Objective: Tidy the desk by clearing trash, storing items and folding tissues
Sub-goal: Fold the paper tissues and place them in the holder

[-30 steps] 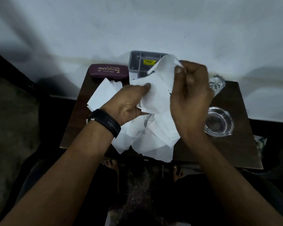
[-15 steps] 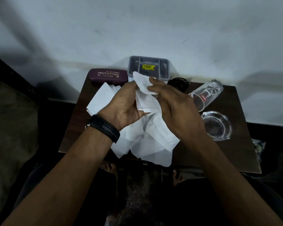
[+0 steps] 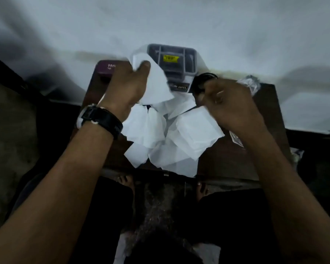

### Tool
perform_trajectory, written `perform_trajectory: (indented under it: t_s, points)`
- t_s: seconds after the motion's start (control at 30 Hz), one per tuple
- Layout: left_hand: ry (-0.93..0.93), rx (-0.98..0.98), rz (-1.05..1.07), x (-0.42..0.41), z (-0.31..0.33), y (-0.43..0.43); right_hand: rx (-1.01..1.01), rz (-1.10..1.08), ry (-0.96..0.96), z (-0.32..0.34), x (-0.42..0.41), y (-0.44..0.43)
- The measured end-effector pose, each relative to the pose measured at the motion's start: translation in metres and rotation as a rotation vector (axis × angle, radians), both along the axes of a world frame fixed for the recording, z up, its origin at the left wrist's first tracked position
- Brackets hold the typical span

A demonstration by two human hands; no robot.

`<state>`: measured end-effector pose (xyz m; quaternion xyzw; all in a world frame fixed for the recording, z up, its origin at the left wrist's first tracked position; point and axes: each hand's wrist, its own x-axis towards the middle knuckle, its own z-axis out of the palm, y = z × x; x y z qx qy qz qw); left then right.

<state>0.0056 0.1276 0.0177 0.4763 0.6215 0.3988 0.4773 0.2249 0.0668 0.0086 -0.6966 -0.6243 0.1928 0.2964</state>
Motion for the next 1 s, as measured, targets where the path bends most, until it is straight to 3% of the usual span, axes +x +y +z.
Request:
perform_trajectory:
  t_s: [0.1, 0.2, 0.43, 0.6, 0.7, 1.0]
  points:
    - [0.452, 0.155, -0.147, -0.011, -0.007, 0.0, -0.306, 0.158, -0.253, -0.026, 0.004, -0.006]
    - [0.594, 0.08, -0.242, -0.008, -0.009, -0.003, -0.362, 0.177, -0.267, -0.03, 0.0, -0.01]
    - [0.642, 0.076, -0.251, -0.006, -0.007, 0.0, -0.321, 0.097, -0.388, -0.044, -0.004, -0.007]
    - [0.675, 0.09, -0.277, -0.005, -0.01, 0.0, -0.327, 0.269, -0.333, -0.053, -0.025, -0.012]
    - [0.707, 0.112, -0.291, -0.004, -0.012, 0.001, -0.292, 0.204, -0.26, -0.06, -0.024, -0.011]
    - [0.684, 0.106, -0.289, -0.003, -0.014, 0.002, -0.193, 0.174, -0.282, -0.063, -0.013, -0.009]
